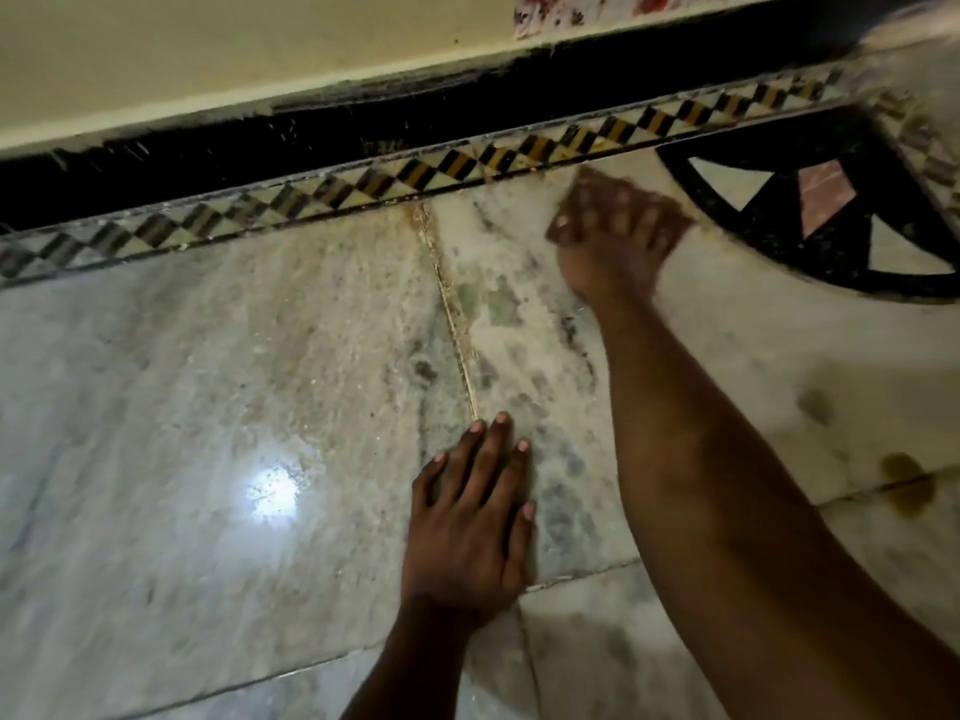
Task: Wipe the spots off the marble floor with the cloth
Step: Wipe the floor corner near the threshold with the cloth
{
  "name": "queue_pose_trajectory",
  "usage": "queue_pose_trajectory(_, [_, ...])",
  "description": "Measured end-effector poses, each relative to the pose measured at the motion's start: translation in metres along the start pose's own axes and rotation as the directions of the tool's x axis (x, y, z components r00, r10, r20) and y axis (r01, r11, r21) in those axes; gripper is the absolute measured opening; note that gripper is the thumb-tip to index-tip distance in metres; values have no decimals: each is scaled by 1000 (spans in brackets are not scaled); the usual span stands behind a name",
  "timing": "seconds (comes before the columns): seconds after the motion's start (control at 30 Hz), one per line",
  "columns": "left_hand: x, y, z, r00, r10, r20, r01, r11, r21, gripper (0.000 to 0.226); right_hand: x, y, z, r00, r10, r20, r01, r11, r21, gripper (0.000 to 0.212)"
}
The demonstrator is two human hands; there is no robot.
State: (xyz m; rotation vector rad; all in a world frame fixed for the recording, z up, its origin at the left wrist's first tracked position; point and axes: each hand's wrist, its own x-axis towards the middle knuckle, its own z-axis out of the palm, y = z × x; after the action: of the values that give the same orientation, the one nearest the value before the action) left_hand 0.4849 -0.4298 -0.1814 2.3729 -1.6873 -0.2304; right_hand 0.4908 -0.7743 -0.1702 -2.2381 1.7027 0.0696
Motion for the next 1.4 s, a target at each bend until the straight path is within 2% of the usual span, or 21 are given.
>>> queue_pose_trajectory(0.07, [0, 1, -1, 1000, 8, -13, -8, 1000, -2, 60, -36, 8, 10, 964, -266, 30, 268, 960, -78, 60])
queue_pose_trajectory(0.1, [1, 0, -1, 1000, 11, -21, -11, 1000, -4, 60, -60, 24, 14, 945, -327, 22, 328, 940, -92, 59])
queue_pose_trajectory(0.17, [2, 4, -3, 999, 9, -35, -9, 1000, -5, 61, -92, 77, 14, 953, -303, 5, 302, 950, -83, 60])
queue_pose_trajectory(0.2, [2, 4, -2, 1000, 11, -24, -11, 1000, -2, 61, -97, 104, 11, 975, -221, -28, 218, 972, -92, 62])
queue_pose_trajectory(0.27, [3, 3, -1, 1000, 10, -20, -9, 1000, 7, 61, -77, 140, -8, 992, 78, -97, -82, 996, -39, 64])
queue_pose_trajectory(0.33, [1, 2, 1, 1000, 8, -11, -8, 1000, 25, 61, -35, 145, -29, 922, 380, -70, -370, 921, 125, 65])
queue_pose_trajectory(0.4, [0, 0, 4, 1000, 8, -22, -7, 999, 31, 61, 6, 124, -39, 900, 435, -30, -421, 885, 199, 66])
queue_pose_trajectory(0.5, [1, 1, 4, 999, 3, -33, -2, 1000, 23, 61, 4, 86, -27, 986, 164, 5, -164, 985, 53, 61])
queue_pose_trajectory(0.6, [1, 3, 2, 1000, -2, -29, 2, 1000, 11, 61, -78, 88, -2, 991, -131, 36, 133, 989, -59, 60])
queue_pose_trajectory(0.67, [0, 3, -1, 1000, 7, -19, -6, 1000, 12, 61, -139, 117, 12, 984, -170, -55, 167, 984, -56, 62])
queue_pose_trajectory(0.7, [0, 3, -1, 1000, 10, -21, -10, 1000, 15, 62, -158, 134, 13, 988, -114, -104, 108, 992, -57, 64])
queue_pose_trajectory(0.77, [1, 2, 0, 1000, 7, -20, -7, 1000, 19, 62, -154, 161, 9, 983, 119, -139, -119, 993, 5, 67])
queue_pose_trajectory(0.87, [1, 2, 3, 1000, 2, -28, -1, 1000, 9, 62, -100, 153, -10, 885, 447, -131, -427, 891, 156, 70])
queue_pose_trajectory(0.93, [1, 1, 3, 1000, 0, -28, 0, 1000, 15, 62, -70, 124, -16, 861, 505, -54, -482, 846, 227, 68])
queue_pose_trajectory(1.0, [0, 1, 2, 1000, 2, -29, -1, 1000, 15, 62, -74, 101, -4, 940, 341, -2, -339, 933, 121, 66])
queue_pose_trajectory(1.07, [0, 2, 2, 1000, 0, -13, 0, 1000, 14, 62, -115, 93, 12, 997, 78, 6, -78, 997, 2, 63])
queue_pose_trajectory(1.13, [0, 1, 2, 1000, 0, -16, 0, 1000, 13, 63, -181, 104, 26, 989, -138, -58, 134, 988, -75, 62])
queue_pose_trajectory(1.2, [1, 1, 4, 1000, 6, -27, -6, 1000, 3, 63, -232, 136, 32, 970, -222, -102, 210, 971, -115, 61])
queue_pose_trajectory(1.27, [1, 1, 4, 999, 2, -40, -1, 1000, 6, 64, -229, 172, 26, 984, -129, -121, 114, 986, -123, 62])
queue_pose_trajectory(1.33, [0, 1, 3, 999, 7, -41, -6, 1000, 4, 64, -192, 188, 18, 973, 124, -194, -140, 988, -70, 64])
queue_pose_trajectory(1.4, [1, 1, 4, 999, 7, -39, -7, 1000, 1, 63, -141, 178, 6, 897, 391, -208, -376, 920, 109, 65])
